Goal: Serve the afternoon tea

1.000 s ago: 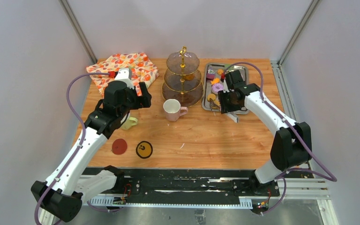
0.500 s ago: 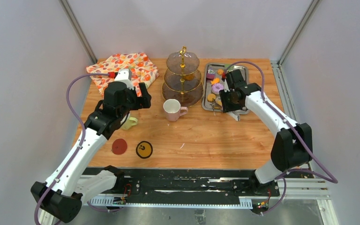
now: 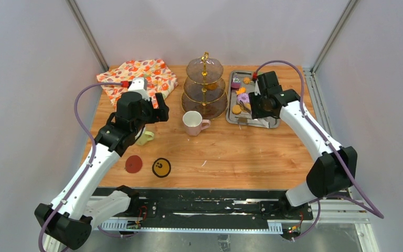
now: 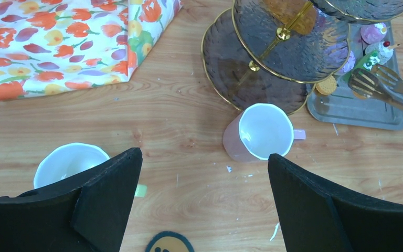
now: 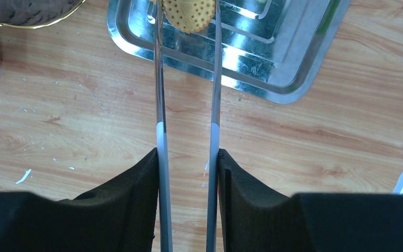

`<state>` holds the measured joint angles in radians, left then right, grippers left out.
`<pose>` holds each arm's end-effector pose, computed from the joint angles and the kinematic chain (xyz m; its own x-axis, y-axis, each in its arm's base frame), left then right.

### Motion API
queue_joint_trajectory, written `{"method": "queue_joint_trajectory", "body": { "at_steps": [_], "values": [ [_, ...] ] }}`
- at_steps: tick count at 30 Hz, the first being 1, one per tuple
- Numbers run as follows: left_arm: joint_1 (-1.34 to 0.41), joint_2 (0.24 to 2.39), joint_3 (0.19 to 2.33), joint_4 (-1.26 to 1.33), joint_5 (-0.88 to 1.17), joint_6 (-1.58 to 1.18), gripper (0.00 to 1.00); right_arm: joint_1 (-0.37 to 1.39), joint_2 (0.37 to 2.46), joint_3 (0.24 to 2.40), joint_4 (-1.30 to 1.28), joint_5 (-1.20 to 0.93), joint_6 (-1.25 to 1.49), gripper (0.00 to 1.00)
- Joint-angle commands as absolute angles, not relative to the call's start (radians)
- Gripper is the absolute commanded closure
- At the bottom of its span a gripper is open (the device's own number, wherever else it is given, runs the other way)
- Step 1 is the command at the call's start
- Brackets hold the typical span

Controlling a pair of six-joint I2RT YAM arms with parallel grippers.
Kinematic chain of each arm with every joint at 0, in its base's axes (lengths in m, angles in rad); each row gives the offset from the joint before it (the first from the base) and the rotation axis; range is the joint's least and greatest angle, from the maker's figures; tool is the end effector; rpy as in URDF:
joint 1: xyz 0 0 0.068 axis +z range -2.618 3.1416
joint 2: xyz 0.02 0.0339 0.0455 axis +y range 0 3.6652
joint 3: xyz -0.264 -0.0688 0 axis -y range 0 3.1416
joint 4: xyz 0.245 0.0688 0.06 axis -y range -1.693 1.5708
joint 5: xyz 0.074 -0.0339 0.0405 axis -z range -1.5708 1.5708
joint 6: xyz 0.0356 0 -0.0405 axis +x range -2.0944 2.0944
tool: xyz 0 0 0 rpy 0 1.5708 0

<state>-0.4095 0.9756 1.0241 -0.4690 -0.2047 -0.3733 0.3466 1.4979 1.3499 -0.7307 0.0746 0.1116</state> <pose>0.1984 -0.0782 0.3595 -0.4288 -0.2032 -0.8803 0.0679 0.9644 -0.2557 0.3036 0.1068 0.3157 -0.7524 -0.1537 -0.6406 -0.2115 0.9773 0.0140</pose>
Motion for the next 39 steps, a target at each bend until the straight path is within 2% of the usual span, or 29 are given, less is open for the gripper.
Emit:
{"method": "queue_joint_trajectory", "body": {
  "at_steps": [1, 7, 13, 23, 34, 36, 39],
  "values": [
    [-0.415, 0.957, 1.025, -0.447, -0.225, -0.363, 0.05, 0.351, 1.43, 1.409, -0.754, 0.124, 0.104, 0.79],
    [-0.414, 0.956, 1.05, -0.484, -0.256, -0.353, 0.05, 0.351, 1.332, 1.47, -0.755, 0.112, 0.106, 0.79],
    [-0.415, 0.952, 1.051, -0.495, -0.281, -0.347, 0.05, 0.364, 1.318, 1.603, -0.746, 0.004, 0.111, 0.78],
    [-0.414, 0.929, 1.044, -0.503, -0.289, -0.356, 0.05, 0.446, 1.47, 1.852, -0.703, -0.067, 0.108, 0.76],
    [-0.413, 0.905, 1.028, -0.515, -0.298, -0.348, 0.05, 0.482, 1.663, 1.966, -0.679, -0.066, 0.1, 0.74],
    [-0.414, 0.899, 1.024, -0.514, -0.303, -0.346, 0.05, 0.482, 1.685, 1.981, -0.686, -0.062, 0.098, 0.71],
    [-0.413, 0.894, 1.02, -0.515, -0.304, -0.342, 0.05, 0.482, 1.698, 1.986, -0.689, -0.063, 0.097, 0.57]
  ]
}}
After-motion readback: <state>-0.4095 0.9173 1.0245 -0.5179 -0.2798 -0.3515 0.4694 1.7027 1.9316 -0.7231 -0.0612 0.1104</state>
